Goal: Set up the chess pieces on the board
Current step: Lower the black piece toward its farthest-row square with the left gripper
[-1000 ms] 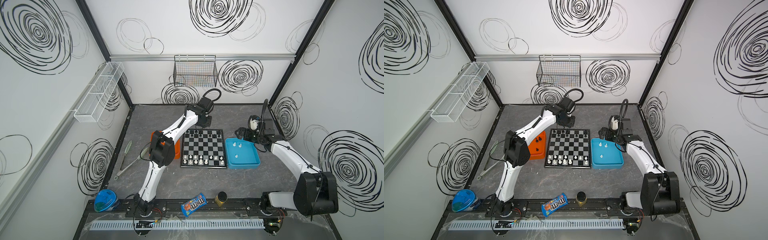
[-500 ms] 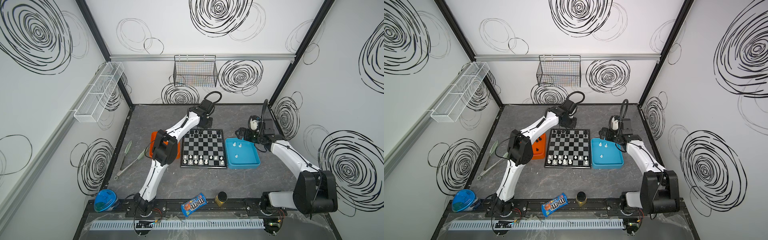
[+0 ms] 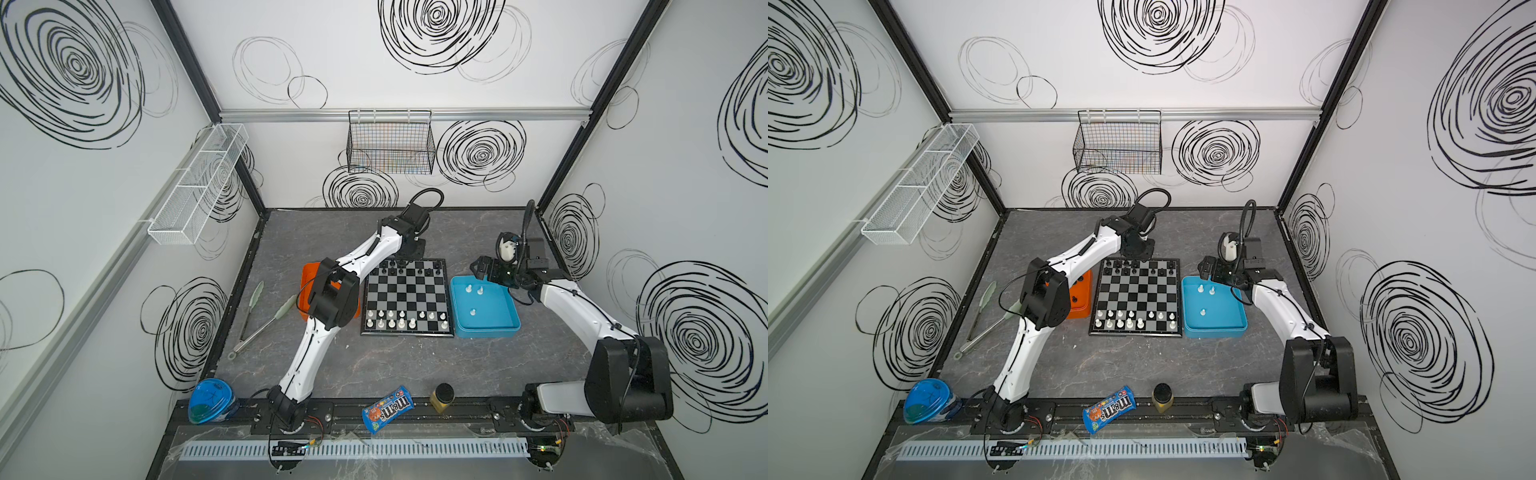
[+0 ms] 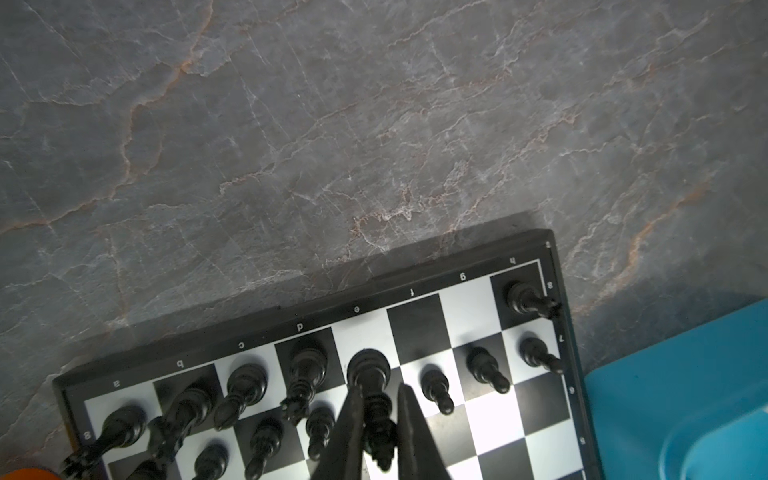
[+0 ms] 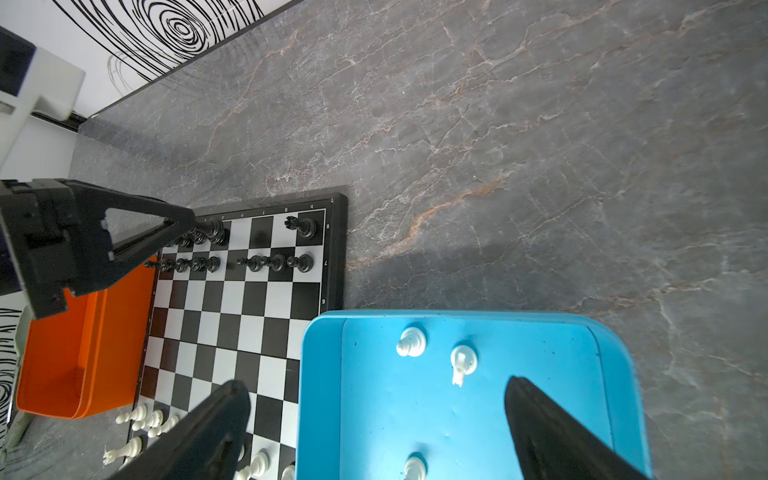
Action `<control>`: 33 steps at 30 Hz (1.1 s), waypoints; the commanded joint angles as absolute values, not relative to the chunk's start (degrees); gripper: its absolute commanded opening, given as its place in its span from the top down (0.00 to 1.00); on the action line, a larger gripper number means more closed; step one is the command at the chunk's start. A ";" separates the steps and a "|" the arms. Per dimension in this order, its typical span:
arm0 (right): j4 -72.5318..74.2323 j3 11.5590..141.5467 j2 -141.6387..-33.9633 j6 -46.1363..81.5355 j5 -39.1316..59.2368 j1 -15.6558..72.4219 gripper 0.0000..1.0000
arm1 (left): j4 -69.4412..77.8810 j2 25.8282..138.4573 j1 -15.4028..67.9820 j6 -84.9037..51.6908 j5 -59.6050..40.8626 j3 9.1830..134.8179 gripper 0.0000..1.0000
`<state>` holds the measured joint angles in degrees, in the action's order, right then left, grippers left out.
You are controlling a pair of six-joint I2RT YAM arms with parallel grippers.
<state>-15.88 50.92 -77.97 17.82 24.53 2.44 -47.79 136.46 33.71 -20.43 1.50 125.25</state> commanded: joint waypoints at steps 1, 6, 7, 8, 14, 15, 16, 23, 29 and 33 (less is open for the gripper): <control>-14.51 50.60 -78.57 17.03 24.96 2.08 0.00 | -46.09 137.36 34.00 -20.82 1.41 125.23 0.84; -14.44 50.62 -78.75 17.03 25.01 1.94 0.00 | -45.80 137.94 34.01 -20.88 1.34 125.24 0.83; -14.50 50.62 -78.75 17.01 24.96 1.93 0.00 | -45.71 138.06 34.02 -20.89 1.32 125.17 0.82; -14.39 50.62 -78.84 17.01 25.04 1.93 0.00 | -45.66 138.14 34.01 -20.91 1.28 125.11 0.82; -14.41 50.63 -79.06 16.97 25.06 1.85 0.00 | -45.14 138.65 34.04 -20.94 1.41 125.00 0.82; -14.37 50.62 -79.10 16.99 25.07 1.82 0.00 | -45.11 138.76 34.02 -20.96 1.56 125.00 0.82; -14.41 50.62 -79.10 17.06 25.05 1.77 0.00 | -45.09 138.85 34.02 -20.94 1.54 125.03 0.82; -14.31 50.54 -79.14 16.99 25.21 1.65 0.00 | -44.91 139.22 33.97 -20.90 1.95 124.98 0.81; -14.23 50.41 -79.28 17.12 25.30 1.62 0.00 | -44.73 139.57 33.93 -20.77 2.37 124.82 0.81; -14.21 50.36 -79.28 17.14 25.36 1.56 0.00 | -44.67 139.74 33.93 -20.78 2.50 124.61 0.81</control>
<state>-15.07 50.89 -78.67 17.76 25.19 1.83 -45.91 138.34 33.76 -20.43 1.58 125.16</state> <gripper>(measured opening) 0.999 0.191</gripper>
